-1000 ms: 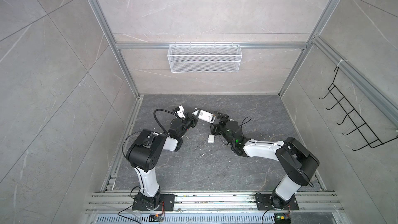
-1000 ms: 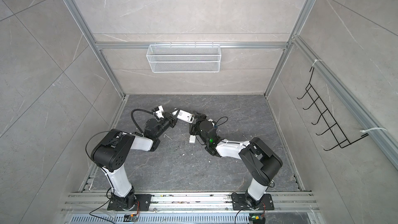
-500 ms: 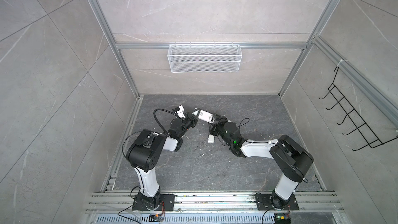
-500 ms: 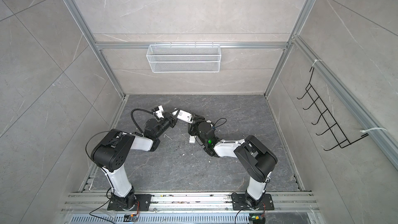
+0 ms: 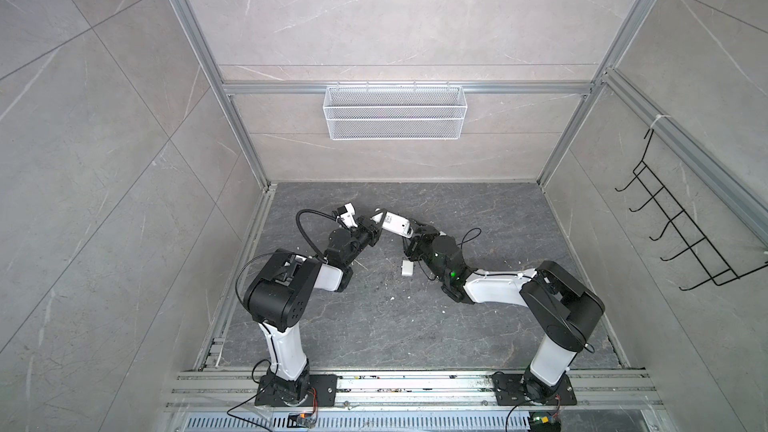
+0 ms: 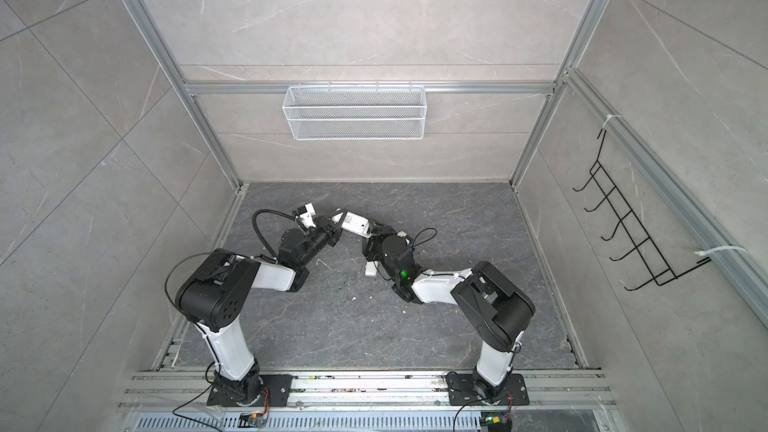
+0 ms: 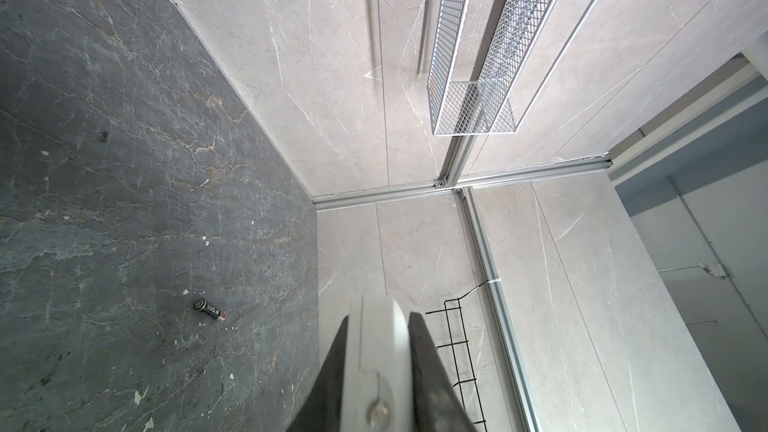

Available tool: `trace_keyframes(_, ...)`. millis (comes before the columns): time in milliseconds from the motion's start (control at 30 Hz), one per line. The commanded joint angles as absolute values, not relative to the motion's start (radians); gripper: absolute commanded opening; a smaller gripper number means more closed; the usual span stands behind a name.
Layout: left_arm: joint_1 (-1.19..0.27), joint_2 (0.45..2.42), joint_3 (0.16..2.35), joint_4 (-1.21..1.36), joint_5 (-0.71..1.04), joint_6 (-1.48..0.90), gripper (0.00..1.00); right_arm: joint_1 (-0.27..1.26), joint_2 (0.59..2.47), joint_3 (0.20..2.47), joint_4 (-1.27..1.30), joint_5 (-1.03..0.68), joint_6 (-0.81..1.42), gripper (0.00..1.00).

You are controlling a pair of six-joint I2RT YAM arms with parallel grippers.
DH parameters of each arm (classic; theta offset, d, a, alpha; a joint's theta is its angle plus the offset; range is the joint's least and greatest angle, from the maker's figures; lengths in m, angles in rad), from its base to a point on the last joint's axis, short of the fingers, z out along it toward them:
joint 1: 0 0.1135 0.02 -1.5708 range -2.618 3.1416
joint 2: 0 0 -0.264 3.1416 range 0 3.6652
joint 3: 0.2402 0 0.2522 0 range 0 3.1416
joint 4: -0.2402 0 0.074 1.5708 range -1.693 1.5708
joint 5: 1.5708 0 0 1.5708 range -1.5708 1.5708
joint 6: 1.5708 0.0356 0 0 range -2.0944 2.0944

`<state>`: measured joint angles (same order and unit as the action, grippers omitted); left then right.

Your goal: Load the batteries into the remote control

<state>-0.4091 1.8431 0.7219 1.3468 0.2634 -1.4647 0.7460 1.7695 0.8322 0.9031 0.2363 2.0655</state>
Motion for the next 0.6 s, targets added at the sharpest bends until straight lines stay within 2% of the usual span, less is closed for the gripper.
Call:
trace_keyframes(0,-0.397,1.815,0.732,1.417,0.263,-1.439,0.06,0.755,1.766,0.840,0.915,0.250,2.061,0.54)
trace_keyframes(300,-0.393,1.806,0.738,1.417,0.263,-1.445,0.06,0.756,1.770,0.852,0.907,0.242,2.046,0.46)
trace_keyframes(567,-0.392,1.804,0.733,1.417,0.263,-1.444,0.06,0.758,1.780,0.862,0.908,0.236,2.047,0.42)
